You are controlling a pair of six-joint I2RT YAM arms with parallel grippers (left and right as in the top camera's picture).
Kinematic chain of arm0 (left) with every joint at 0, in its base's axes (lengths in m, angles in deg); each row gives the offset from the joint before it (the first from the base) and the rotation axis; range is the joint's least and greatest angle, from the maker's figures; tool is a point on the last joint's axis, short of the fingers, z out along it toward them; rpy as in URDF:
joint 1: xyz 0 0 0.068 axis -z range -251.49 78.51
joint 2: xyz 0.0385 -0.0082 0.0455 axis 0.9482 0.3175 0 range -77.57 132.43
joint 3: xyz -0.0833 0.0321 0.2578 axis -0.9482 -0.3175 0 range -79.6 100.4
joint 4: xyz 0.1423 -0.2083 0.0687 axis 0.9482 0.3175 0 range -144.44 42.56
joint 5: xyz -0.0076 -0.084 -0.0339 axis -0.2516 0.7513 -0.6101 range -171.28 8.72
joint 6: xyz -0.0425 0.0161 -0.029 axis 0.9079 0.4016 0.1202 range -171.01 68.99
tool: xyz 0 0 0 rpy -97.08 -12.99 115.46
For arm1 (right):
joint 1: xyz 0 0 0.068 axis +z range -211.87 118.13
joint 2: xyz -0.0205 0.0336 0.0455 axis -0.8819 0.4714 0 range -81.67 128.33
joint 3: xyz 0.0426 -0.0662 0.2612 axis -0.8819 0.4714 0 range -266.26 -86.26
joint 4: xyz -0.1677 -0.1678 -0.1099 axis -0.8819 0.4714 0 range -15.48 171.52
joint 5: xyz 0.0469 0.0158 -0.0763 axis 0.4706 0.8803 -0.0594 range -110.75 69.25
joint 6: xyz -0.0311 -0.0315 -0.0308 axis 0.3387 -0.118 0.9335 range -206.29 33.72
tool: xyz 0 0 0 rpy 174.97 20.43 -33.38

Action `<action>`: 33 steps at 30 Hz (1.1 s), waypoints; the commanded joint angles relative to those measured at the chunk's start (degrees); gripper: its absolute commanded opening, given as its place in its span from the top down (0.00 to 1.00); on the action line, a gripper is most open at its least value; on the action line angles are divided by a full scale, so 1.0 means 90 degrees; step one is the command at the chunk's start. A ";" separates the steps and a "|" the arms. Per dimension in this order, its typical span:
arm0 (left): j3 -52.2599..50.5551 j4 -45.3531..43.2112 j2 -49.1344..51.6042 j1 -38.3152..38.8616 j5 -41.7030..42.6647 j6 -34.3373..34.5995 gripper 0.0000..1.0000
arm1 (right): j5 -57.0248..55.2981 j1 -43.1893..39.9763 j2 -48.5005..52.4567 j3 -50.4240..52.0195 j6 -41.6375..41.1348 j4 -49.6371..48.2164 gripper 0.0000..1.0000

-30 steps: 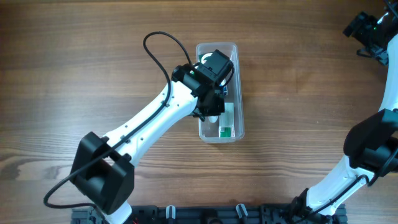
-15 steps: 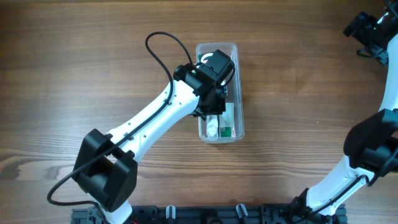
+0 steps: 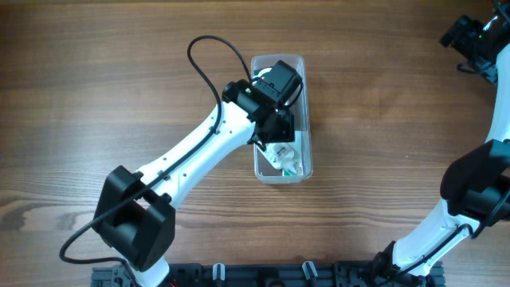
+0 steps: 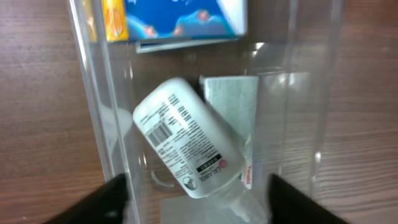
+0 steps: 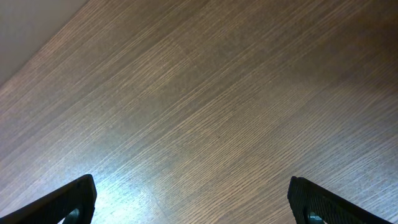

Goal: Pack container
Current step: 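Open the left gripper and retract the left arm to rest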

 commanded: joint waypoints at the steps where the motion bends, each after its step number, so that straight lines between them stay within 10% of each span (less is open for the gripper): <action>1: 0.0537 0.0051 -0.0187 -0.0019 -0.0138 -0.0554 0.03 | -0.0061 0.0010 0.0078 -0.0015 -0.0075 -0.0015 0.00; 12: 0.0726 0.0806 -0.2482 -0.1265 -0.0760 -0.0695 0.00 | -0.0061 0.0010 0.0078 -0.0015 -0.0075 -0.0015 0.00; 33: 0.0175 0.1868 -0.3322 -0.1253 -0.1248 -0.1056 0.00 | -0.0061 0.0010 0.0078 -0.0015 -0.0075 -0.0017 0.00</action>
